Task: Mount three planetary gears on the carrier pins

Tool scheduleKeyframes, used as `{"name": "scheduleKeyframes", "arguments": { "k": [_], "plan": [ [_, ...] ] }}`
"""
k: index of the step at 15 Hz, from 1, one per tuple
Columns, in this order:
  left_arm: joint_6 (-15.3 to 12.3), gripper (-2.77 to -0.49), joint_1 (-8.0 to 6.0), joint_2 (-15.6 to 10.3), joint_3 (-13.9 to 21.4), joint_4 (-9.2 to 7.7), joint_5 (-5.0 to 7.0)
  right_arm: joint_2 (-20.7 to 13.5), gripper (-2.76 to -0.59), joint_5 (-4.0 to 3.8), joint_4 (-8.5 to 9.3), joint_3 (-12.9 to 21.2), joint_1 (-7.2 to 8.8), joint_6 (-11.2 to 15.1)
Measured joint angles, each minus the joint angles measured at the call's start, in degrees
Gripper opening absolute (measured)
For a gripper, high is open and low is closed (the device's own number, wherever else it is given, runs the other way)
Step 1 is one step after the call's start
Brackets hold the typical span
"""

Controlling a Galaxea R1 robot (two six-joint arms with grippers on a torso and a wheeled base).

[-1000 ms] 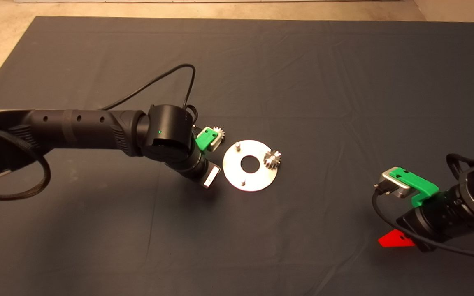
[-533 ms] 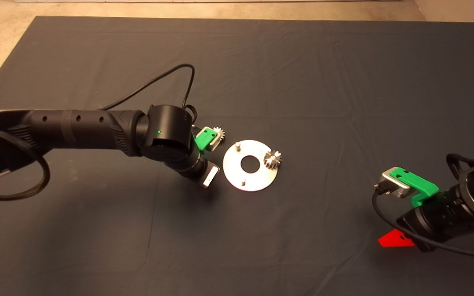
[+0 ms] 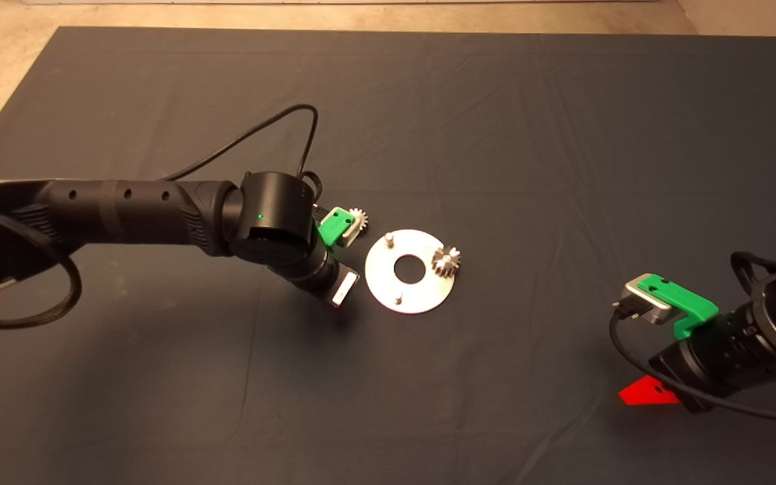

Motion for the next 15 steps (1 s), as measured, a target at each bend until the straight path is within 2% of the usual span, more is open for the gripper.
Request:
{"name": "scheduleKeyframes", "arguments": {
  "k": [2,13,15],
  "plan": [
    [0.0,-2.3,0.0,0.0,0.0,0.11,-0.02,0.0,-1.6,0.0,-0.02,0.0,0.02,0.0],
    [0.0,-2.47,0.01,0.0,0.2,0.19,0.02,0.0,-1.6,0.01,0.0,0.0,0.01,0.0],
    [-0.5,-2.48,0.0,-0.3,2.6,0.29,0.3,0.0,-1.6,0.0,0.01,0.0,0.01,0.0]
  ]
}}
